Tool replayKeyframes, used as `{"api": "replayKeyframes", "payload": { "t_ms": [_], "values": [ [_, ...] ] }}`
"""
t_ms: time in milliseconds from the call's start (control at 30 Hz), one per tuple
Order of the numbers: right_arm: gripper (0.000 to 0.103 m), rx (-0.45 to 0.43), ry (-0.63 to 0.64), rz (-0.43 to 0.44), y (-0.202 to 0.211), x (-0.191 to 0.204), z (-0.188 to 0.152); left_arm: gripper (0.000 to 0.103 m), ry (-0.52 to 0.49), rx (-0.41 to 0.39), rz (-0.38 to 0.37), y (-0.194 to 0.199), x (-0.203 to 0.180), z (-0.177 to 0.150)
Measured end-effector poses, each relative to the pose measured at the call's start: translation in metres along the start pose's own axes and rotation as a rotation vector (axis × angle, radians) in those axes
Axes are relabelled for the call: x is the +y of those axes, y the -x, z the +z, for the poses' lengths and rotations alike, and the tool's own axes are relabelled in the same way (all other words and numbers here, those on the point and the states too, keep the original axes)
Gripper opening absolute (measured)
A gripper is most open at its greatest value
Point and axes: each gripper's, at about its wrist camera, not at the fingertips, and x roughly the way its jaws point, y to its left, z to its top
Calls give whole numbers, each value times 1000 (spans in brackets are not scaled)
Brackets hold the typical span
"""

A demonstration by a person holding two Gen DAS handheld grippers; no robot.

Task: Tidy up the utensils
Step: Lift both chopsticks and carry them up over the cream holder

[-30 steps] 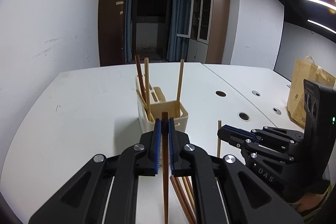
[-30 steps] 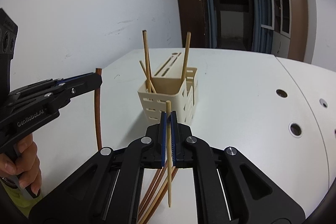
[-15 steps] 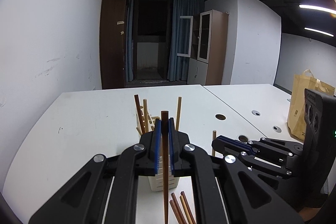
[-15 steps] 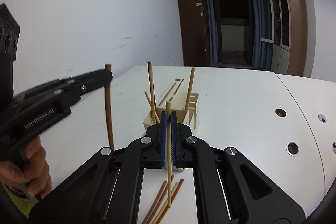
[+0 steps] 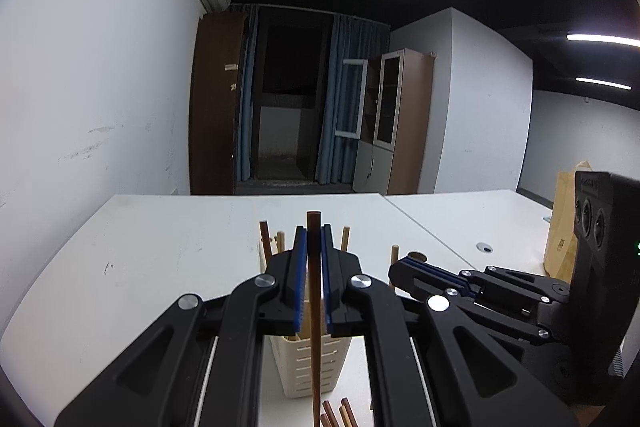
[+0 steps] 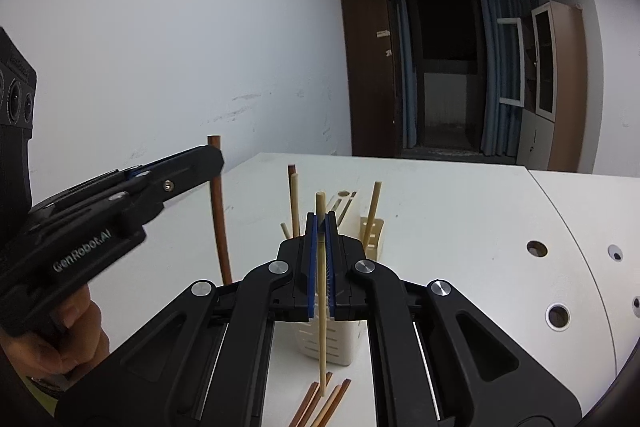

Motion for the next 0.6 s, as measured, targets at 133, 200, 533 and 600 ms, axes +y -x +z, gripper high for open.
{"api": "replayKeyframes", "payload": {
  "t_ms": [133, 200, 533, 600],
  "values": [
    [3, -41, -2, 19, 4, -6, 6, 7, 11, -55, 10, 9, 1, 5],
    [3, -58, 6, 26, 5, -6, 9, 7, 9, -86, 14, 14, 0, 7],
    [3, -154, -5, 56, 3, -16, 13, 7, 11, -189, 9, 25, 0, 16],
    [3, -187, -7, 66, 3, -17, 14, 7, 32, -241, 22, 30, 2, 18]
  ]
}}
